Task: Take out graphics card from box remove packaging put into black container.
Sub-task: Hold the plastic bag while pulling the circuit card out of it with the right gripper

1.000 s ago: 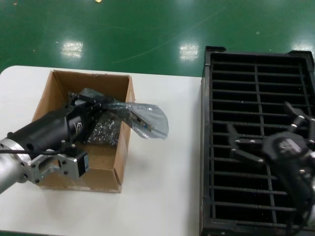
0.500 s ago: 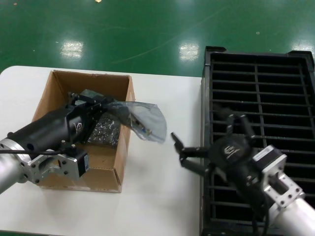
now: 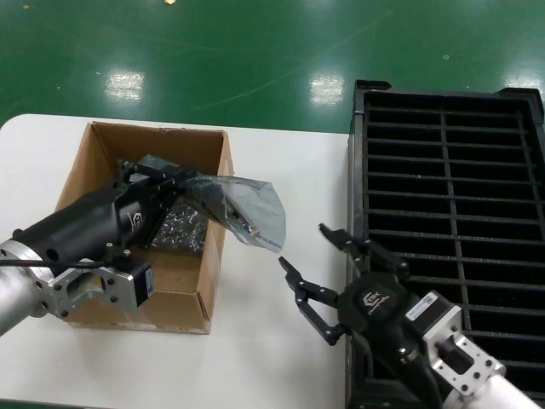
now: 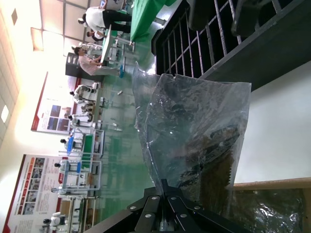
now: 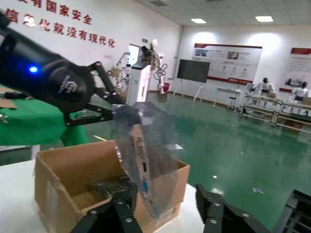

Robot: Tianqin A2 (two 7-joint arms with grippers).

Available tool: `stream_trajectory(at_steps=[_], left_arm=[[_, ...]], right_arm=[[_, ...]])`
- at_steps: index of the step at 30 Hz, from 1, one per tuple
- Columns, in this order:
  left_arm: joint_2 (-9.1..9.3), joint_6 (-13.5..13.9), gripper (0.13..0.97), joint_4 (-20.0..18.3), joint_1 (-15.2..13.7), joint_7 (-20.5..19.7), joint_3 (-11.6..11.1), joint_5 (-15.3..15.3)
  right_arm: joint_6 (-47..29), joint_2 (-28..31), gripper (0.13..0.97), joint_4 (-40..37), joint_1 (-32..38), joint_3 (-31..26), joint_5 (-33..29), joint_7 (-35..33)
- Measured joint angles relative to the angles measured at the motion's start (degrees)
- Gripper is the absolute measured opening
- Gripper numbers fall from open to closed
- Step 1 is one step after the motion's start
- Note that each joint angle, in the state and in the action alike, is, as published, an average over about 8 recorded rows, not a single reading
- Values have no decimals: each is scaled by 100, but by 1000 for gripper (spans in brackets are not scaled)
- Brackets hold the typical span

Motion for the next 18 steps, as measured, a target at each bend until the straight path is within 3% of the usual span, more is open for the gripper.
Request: stream_trajectory(at_steps=[4, 12, 18], left_arm=[[0, 0, 140, 0, 0, 0, 0, 0], [0, 0, 140, 0, 0, 0, 0, 0], [0, 0, 140, 0, 0, 0, 0, 0]], right_arm=[[-22, -60, 490, -17, 50, -74, -98, 1], [-167, -281, 306, -221, 413, -218, -454, 257], [-314, -500, 232, -626, 857, -292, -651, 408]])
